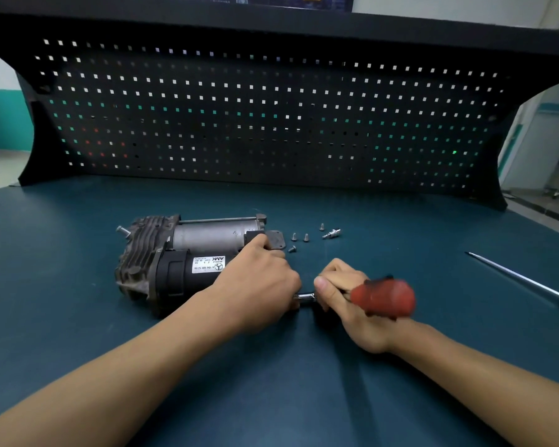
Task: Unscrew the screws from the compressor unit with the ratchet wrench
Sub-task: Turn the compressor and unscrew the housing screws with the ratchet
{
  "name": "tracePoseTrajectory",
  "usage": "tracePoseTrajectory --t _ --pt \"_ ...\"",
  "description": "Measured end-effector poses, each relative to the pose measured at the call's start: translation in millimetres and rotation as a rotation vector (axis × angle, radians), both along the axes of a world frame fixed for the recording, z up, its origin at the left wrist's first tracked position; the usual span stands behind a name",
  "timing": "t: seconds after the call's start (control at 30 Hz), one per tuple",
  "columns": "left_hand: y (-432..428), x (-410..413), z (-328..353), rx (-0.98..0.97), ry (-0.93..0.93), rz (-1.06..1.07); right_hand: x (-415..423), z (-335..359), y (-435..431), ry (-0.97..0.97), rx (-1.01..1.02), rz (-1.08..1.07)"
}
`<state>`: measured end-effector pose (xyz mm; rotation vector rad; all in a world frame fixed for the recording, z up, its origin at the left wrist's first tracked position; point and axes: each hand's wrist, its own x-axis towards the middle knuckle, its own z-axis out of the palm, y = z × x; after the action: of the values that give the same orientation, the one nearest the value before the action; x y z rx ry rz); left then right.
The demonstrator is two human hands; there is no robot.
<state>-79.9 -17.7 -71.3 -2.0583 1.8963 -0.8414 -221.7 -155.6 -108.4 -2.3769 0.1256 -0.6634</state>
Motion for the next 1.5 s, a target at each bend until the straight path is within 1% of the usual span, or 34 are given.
tracePoseTrajectory --t 0.2,0.27,0.33,0.43,0.5,0.57,0.67,0.87,0.93,1.07,1.17,1.27,1.33,1.43,1.5 --pt "-1.6 -1.9 0.8 -0.008 -0.012 0.011 38.1 10.0 -5.5 0.003 0.404 -0.099" --pt "-1.3 -1.8 0.4 -0.011 -0.015 0.009 51.2 11.6 -9.6 0.019 0.488 -0.182" --pt "-1.5 -1.1 0.4 -0.018 -0.013 0.008 62.6 12.2 -13.6 0.074 0.425 -0.321" --pt "-2.5 -1.0 1.6 -0.029 0.013 -0.007 75.0 12.6 -20.3 0.234 0.211 -0.524" --pt "-2.2 -0.7 1.3 -0.038 0.022 -0.020 80.9 14.4 -20.5 0.351 0.106 -0.598" --pt "-1.1 0.1 0.5 -0.043 0.024 -0.026 84.1 15.1 -18.2 0.401 0.080 -0.629" --pt "-1.5 -0.1 0.6 -0.044 0.034 -0.024 82.3 13.9 -17.2 0.382 0.088 -0.652" --pt "-0.5 0.6 -3.9 -0.046 0.034 0.008 77.4 13.1 -13.3 0.315 0.078 -0.624" --pt "-0.1 0.5 -3.8 -0.043 0.037 0.010 74.1 11.8 -10.4 0.225 0.088 -0.605" --pt "-0.6 0.2 -2.4 -0.023 0.037 0.011 65.5 6.6 -3.4 -0.023 0.089 -0.571" --pt "0.0 0.8 -2.4 -0.006 0.031 0.015 60.4 4.4 -0.2 -0.127 0.076 -0.563" --pt "0.5 1.1 -1.8 0.014 0.029 0.019 58.4 4.9 1.4 -0.139 0.073 -0.544" --pt "0.4 0.4 -1.6 0.019 0.033 0.020 55.0 5.8 -1.0 -0.110 0.077 -0.515" --pt "0.1 -0.6 -1.7 0.015 0.036 0.016 42.5 5.1 -9.9 0.042 0.066 -0.412" --pt "-0.4 -0.5 -1.0 0.008 0.041 0.013 29.6 4.0 -18.6 0.132 0.079 -0.302"
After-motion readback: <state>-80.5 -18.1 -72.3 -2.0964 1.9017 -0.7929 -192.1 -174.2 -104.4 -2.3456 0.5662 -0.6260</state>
